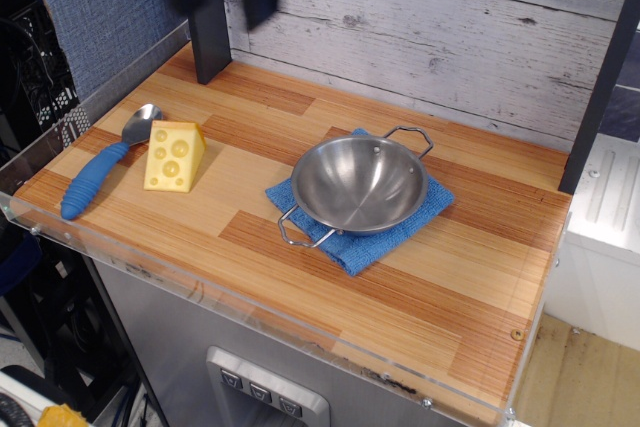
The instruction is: Move the blue spoon on the other side of the silver pot.
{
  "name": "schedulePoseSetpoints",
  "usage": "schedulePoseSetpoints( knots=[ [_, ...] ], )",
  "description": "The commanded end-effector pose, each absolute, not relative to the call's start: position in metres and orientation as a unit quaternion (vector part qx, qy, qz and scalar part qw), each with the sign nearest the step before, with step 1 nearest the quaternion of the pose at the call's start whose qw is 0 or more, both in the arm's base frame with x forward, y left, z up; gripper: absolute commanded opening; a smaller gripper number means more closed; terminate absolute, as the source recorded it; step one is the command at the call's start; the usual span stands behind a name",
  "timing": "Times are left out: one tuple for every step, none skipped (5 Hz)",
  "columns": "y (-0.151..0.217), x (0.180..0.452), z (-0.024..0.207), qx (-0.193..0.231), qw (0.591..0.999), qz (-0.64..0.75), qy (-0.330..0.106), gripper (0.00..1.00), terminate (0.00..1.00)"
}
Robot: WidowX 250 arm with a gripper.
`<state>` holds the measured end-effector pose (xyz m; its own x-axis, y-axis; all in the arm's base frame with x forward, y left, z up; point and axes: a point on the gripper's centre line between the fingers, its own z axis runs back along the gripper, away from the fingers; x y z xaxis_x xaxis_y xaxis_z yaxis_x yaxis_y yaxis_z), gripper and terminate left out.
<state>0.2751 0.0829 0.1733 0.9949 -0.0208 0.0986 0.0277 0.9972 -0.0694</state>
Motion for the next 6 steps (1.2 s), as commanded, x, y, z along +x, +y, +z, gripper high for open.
schedulePoseSetpoints(
  knots=[
    [0.177,0.26,0.143,-0.01,0.996,0.08,-0.025,1.0,0.0],
    [0.198,0.262,0.109,-0.003,0.995,0.098,0.01,1.0,0.0],
    [0.209,0.263,0.087,0.007,0.995,0.099,0.01,1.0,0.0],
    [0.209,0.26,0.074,0.017,0.996,0.089,0.011,1.0,0.0],
    [0.205,0.255,0.068,0.021,0.996,0.083,0.019,1.0,0.0],
    [0.205,0.248,0.062,0.024,0.996,0.079,0.032,1.0,0.0]
  ],
)
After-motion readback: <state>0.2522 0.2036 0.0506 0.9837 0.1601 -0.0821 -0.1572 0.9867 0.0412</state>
